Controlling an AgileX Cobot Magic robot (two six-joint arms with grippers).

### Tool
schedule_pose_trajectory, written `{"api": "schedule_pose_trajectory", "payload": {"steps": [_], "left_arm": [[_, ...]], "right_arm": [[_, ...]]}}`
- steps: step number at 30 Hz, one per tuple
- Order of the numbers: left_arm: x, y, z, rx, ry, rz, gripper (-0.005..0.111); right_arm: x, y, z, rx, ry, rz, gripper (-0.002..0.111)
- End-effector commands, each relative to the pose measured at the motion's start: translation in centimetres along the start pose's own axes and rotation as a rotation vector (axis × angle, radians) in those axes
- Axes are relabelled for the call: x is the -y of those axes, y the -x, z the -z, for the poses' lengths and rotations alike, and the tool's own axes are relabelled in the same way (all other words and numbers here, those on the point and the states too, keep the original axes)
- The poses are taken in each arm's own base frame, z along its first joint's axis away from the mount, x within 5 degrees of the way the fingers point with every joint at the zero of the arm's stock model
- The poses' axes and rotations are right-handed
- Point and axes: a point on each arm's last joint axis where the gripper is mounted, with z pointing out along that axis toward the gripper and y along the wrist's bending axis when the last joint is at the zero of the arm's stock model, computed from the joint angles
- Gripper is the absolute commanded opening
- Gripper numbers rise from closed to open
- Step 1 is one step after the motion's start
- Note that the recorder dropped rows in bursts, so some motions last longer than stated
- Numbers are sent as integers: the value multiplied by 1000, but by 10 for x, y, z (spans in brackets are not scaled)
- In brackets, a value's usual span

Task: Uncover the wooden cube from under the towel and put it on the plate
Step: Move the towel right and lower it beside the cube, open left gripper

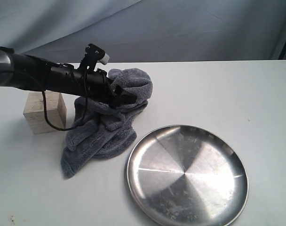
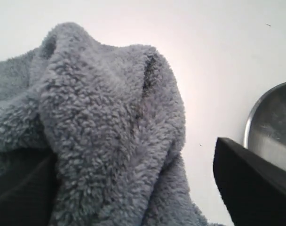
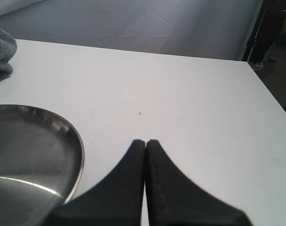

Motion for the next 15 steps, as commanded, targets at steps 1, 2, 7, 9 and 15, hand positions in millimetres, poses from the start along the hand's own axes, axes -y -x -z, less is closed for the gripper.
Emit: {"api": "schedule_pose_trajectory", "payload": {"steps": [1,2,7,9,15], "left_arm": [[8,12,13,-32,5,-18,84],[8,14,15,-35,6,-20,86],[15,26,26,-27,-3,-49,94],[18,32,32,-11,3,-62,94],[26,52,51,31,18,-109,94]], "right_arm": [[0,0,0,12,3,-1,0],[0,0,0,12,3,-1,0],[0,0,0,12,3,-1,0],[0,0,0,12,3,-1,0],[0,0,0,12,3,-1,0]]}}
